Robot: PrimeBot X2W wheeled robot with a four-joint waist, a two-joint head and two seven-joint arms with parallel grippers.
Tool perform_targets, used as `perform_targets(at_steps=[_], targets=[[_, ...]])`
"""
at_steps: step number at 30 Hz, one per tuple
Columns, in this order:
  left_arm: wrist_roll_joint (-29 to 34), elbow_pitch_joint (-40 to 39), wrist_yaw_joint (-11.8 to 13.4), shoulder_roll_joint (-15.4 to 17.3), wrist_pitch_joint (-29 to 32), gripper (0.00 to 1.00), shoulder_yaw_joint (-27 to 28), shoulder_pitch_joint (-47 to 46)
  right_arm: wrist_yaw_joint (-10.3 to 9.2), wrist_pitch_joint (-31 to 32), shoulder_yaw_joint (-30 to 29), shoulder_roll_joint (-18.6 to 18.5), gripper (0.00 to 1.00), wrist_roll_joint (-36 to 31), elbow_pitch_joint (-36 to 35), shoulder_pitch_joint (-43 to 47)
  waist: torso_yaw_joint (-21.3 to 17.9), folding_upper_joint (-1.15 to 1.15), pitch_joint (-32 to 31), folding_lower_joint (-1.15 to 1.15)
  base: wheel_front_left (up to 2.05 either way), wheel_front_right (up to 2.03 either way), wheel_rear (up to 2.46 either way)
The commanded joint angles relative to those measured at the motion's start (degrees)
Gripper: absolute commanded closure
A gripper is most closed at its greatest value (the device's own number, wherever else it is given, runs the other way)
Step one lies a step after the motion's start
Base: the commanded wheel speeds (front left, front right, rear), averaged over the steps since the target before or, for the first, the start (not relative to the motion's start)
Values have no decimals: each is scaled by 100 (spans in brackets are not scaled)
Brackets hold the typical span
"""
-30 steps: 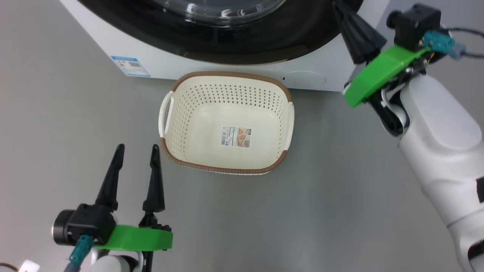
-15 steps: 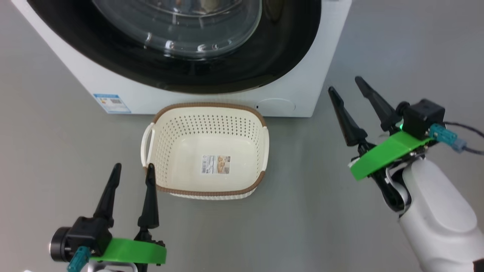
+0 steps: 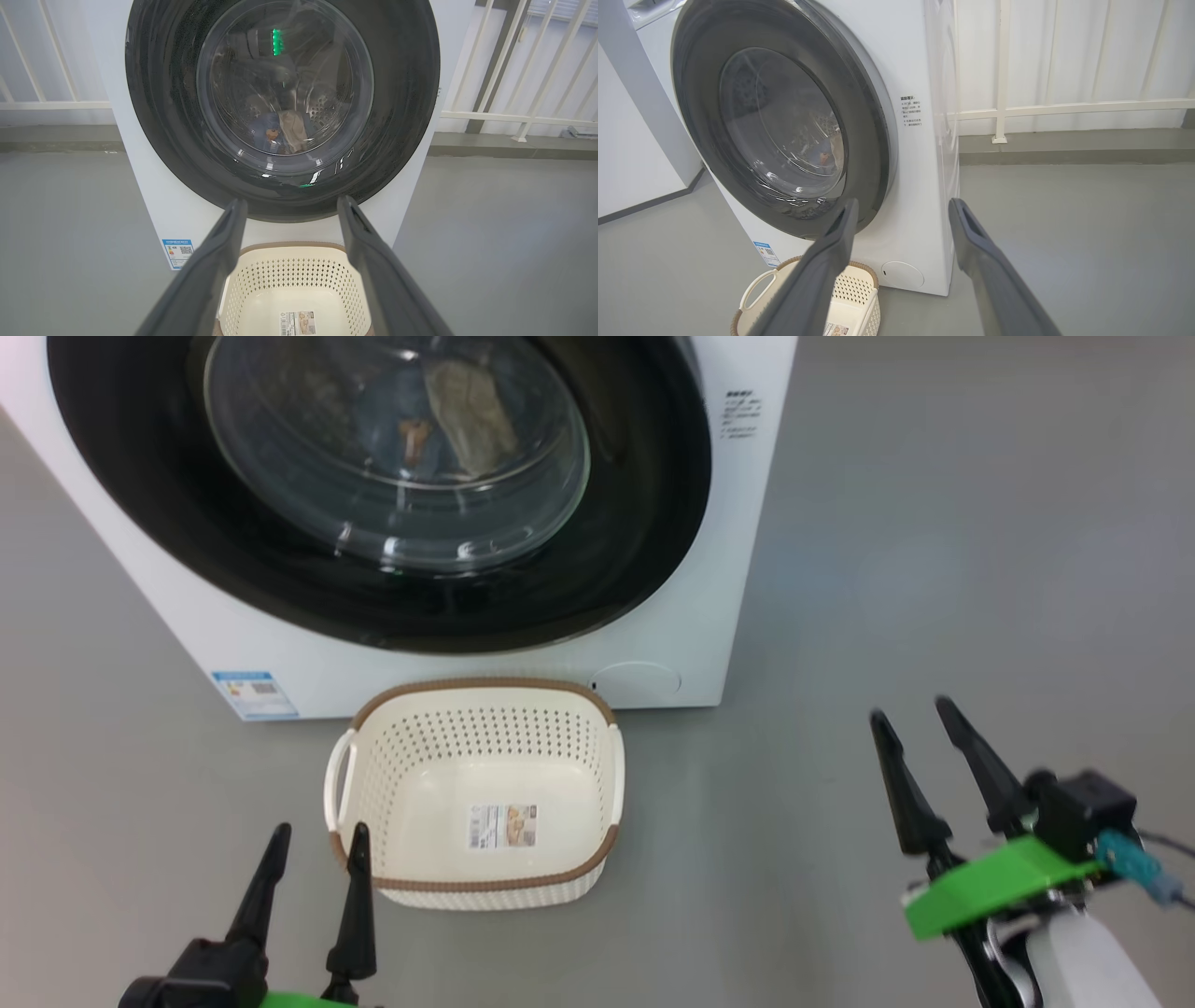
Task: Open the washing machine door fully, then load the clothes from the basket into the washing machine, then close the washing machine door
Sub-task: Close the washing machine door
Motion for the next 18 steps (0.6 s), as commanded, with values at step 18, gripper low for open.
perform_targets(at_steps=[18], targets=[[-216,-87,14,197,52,0,214,387,8,452,-766,551,0,-597,-1333,1604,-412,0,-632,0,0,0,0]])
